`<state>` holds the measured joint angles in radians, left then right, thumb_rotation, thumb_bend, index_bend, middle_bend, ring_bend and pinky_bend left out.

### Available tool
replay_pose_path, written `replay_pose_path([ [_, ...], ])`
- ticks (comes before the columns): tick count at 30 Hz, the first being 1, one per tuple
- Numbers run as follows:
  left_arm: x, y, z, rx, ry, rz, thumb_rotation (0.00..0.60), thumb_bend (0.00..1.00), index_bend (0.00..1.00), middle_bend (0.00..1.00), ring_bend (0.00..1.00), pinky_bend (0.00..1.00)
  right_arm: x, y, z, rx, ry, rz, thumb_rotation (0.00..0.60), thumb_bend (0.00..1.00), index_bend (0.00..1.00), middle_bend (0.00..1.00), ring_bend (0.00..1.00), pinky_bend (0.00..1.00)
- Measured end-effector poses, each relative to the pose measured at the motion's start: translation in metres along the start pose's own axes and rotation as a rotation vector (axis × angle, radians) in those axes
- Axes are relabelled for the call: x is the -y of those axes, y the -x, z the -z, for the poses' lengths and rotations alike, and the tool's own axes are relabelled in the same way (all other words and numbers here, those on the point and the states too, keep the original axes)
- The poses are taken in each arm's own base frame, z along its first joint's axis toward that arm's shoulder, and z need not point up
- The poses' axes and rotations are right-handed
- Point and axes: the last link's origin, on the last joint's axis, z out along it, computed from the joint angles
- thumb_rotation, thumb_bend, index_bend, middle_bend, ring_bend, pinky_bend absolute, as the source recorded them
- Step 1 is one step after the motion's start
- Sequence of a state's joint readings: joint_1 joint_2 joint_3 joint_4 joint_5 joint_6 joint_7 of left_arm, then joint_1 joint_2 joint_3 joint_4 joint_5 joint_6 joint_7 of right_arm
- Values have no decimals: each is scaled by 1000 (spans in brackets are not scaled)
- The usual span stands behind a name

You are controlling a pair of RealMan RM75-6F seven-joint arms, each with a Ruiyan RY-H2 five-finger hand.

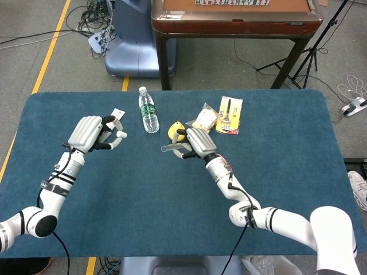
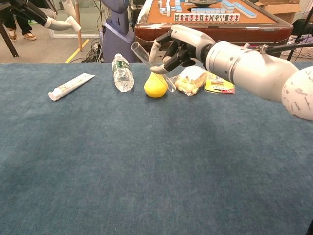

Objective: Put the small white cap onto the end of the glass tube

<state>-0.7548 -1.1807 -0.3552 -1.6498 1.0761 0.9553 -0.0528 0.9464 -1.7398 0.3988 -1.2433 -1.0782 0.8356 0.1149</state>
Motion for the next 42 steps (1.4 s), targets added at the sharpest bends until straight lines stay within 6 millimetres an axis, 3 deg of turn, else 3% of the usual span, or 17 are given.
replay_pose_path([
  [12, -15, 13, -3, 48, 79, 30, 600, 358, 553, 1000, 1000, 1000, 14, 11, -14, -6, 49, -74, 600, 496, 826, 1000, 1000, 1000],
  [21, -24, 18, -11, -10, 129, -9, 600, 358, 554, 1000, 1000, 1000, 24, 21, -28, 3, 76, -140, 600, 507, 826, 1000, 1000, 1000],
  [42, -27, 32, -12, -53, 167, -132, 600, 357, 555, 1000, 1000, 1000, 42, 39, -46, 14, 95, -248, 600, 510, 826, 1000, 1000, 1000],
])
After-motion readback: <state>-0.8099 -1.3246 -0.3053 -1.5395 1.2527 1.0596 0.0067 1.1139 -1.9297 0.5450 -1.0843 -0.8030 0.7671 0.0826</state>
